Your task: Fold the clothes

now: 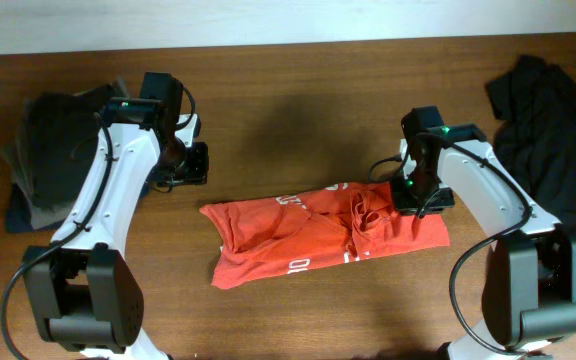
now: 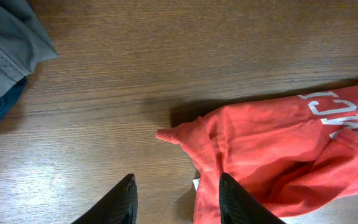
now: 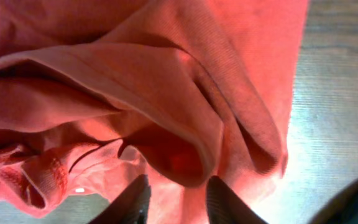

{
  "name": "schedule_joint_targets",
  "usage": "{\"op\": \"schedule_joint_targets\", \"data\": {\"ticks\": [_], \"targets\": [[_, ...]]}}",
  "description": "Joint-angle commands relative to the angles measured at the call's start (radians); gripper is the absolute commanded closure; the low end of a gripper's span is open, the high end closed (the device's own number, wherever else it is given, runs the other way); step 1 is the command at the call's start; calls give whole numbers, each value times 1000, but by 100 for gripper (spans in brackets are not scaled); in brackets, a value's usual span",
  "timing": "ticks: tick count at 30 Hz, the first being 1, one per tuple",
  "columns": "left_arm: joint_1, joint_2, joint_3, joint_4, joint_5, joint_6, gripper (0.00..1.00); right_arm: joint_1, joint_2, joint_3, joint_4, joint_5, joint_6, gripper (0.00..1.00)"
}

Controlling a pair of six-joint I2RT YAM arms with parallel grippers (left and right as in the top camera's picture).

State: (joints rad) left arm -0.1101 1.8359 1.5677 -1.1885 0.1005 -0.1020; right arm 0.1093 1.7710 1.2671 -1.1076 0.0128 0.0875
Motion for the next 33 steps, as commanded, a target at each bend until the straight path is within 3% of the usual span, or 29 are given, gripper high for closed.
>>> {"op": "schedule_joint_targets", "data": {"ticks": [1,3,6,9,14,17,20,23,29,33], "targets": [[1,-24,-2,0,11,-2,57,1,-8,63,-13,25,8,60],[1,-24,-2,0,11,-2,57,2,-8,80,-11,16,14,41],[1,-24,-2,0,11,-2,57,2,-8,80,5,15,19,39],[1,-24,-2,0,11,-2,57,1,-5,79,23,15,19,50],[1,-24,-2,-1,11,-2,57,1,17,63,51,16,19,59],[1,-24,-2,-1,11,-2,57,2,31,60,50,18,26,71],[1,-24,-2,0,11,-2,57,2,30,61,47,13,26,96],[1,-24,-2,0,11,-2,57,2,19,63,45,-66,-13,96],[1,-24,-2,4,11,-2,57,64,-6,94,45,-431,-266,95],[1,-24,-2,4,11,-2,57,150,2,90,39,-407,-298,92]]}}
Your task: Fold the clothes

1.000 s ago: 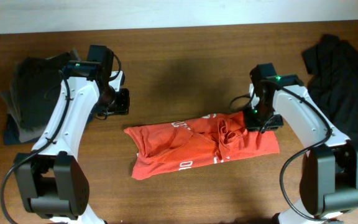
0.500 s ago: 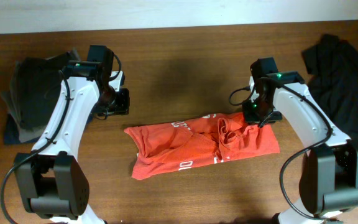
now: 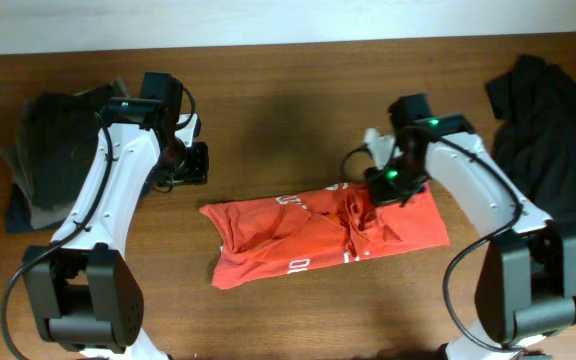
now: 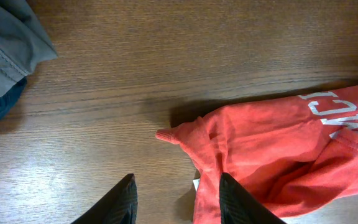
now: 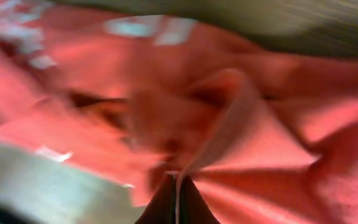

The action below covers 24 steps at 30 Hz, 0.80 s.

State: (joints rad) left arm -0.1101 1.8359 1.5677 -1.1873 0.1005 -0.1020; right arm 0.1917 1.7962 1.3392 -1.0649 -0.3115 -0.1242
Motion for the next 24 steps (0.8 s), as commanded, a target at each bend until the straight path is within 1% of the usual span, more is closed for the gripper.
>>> {"op": "schedule_joint_targets", "data": {"ticks": [1,5,6,7,8,10,16,17,18,19,21,24], "targets": [[1,-24,-2,3,11,-2,57,87,-22,17,-3,-65,-86,91],[1,-24,-2,0,11,-2,57,157,-21,2,9,-9,-86,88],[1,-24,-2,1,11,-2,57,167,-21,-1,13,8,-85,83],[1,-24,-2,1,11,-2,57,176,-21,-3,15,24,-85,74],[1,-24,-2,1,11,-2,57,182,-21,-5,14,39,-85,63],[1,-24,-2,0,11,-2,57,181,-21,-5,8,55,-83,61],[1,-24,-2,-3,11,-2,57,159,-38,40,-50,145,-31,68],[1,-24,-2,-3,11,-2,57,149,-50,58,-58,186,11,68],[1,-24,-2,-3,11,-2,57,129,-74,87,-65,250,85,69],[1,-24,-2,-3,11,-2,57,113,-89,101,-68,272,121,71],[1,-24,-2,-3,11,-2,57,87,-103,109,-69,267,145,79],[1,-24,-2,-2,11,-2,57,55,-97,100,-99,261,148,87]]}}
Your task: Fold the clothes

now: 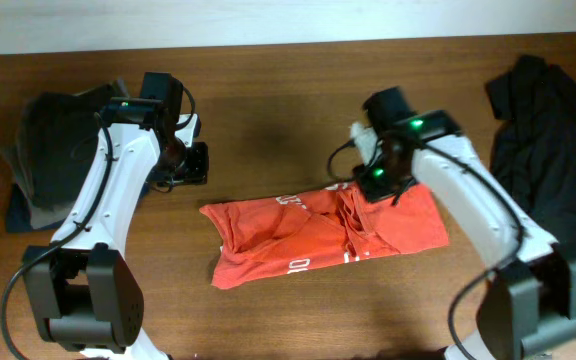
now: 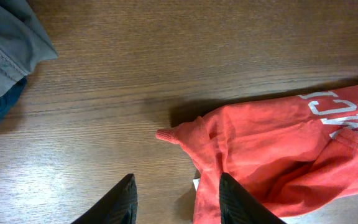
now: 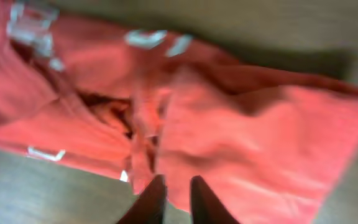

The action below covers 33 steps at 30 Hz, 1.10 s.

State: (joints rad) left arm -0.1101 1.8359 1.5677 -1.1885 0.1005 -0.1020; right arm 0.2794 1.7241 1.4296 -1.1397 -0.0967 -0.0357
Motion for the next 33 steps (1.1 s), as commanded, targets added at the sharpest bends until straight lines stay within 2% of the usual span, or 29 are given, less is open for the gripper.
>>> {"op": "schedule_joint_targets", "data": {"ticks": [1,8,14,22,27,33], "targets": [[1,-24,-2,-1,11,-2,53,-37,-20,0,-27,45,60,87],[-5,-24,-16,-14,22,-2,48,-24,47,-152,61,34,60,87],[-11,-24,-115,-16,116,-2,43,-17,96,-273,196,-23,59,87],[-21,-24,-294,55,225,32,41,-17,117,-282,221,-23,60,86],[-21,-24,-375,79,243,33,40,-17,117,-282,221,-23,59,86],[-21,-24,-493,197,316,42,39,-17,117,-282,221,-23,60,86]]}}
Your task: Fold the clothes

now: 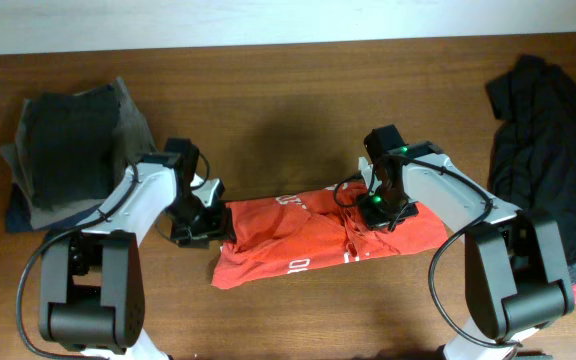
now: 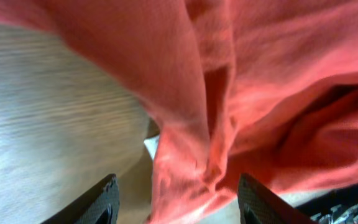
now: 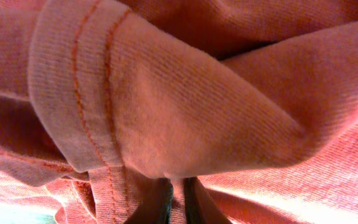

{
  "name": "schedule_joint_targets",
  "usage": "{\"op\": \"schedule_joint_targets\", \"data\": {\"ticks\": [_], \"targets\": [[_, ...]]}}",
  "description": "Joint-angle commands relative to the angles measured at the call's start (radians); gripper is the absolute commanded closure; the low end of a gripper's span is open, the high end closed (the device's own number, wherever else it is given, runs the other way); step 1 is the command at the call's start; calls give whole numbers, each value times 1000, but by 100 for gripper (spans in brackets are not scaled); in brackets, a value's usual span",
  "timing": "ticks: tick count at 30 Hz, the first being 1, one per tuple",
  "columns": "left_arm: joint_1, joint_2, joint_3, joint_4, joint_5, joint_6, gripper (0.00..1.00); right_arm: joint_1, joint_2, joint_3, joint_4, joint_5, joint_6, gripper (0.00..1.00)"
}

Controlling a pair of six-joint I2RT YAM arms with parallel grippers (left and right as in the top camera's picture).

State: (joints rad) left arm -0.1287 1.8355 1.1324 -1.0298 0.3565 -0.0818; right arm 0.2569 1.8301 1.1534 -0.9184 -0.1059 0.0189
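Note:
A crumpled red shirt (image 1: 318,232) with white lettering lies across the middle of the table. My left gripper (image 1: 202,222) is at the shirt's left edge. In the left wrist view it (image 2: 180,208) is open wide, and the shirt's rumpled edge (image 2: 197,124) lies between its fingers (image 2: 104,200). My right gripper (image 1: 376,207) is down in the folds right of the shirt's middle. In the right wrist view it (image 3: 178,202) is shut on a narrow strip of the red fabric, under a hemmed fold (image 3: 79,93).
A stack of folded dark clothes (image 1: 68,140) sits at the back left. A heap of black garments (image 1: 548,140) lies at the right edge, with a reddish item below it. Bare wood (image 1: 288,100) runs behind the shirt.
My left gripper was off the shirt behind its left corner; now it is low at the left edge, open around the fabric. My right gripper has dropped into the folds and shut on them.
At first my right gripper was open on the shirt's right part while the left waited behind the left corner. The right was then shut further left, then slightly open over the shirt's back edge. Now both grippers are down on the shirt.

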Motion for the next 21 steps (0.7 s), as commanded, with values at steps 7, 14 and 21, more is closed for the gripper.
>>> {"op": "schedule_joint_targets", "data": {"ticks": [7,14,21], "targets": [[-2,-24,-167,186,153,11,38,5,11,-6,-2,-15,5,86],[-3,-24,-214,264,228,8,53,5,11,-6,-11,-14,5,86],[1,-24,-212,315,216,8,85,5,11,-6,-14,-14,5,86]]}}
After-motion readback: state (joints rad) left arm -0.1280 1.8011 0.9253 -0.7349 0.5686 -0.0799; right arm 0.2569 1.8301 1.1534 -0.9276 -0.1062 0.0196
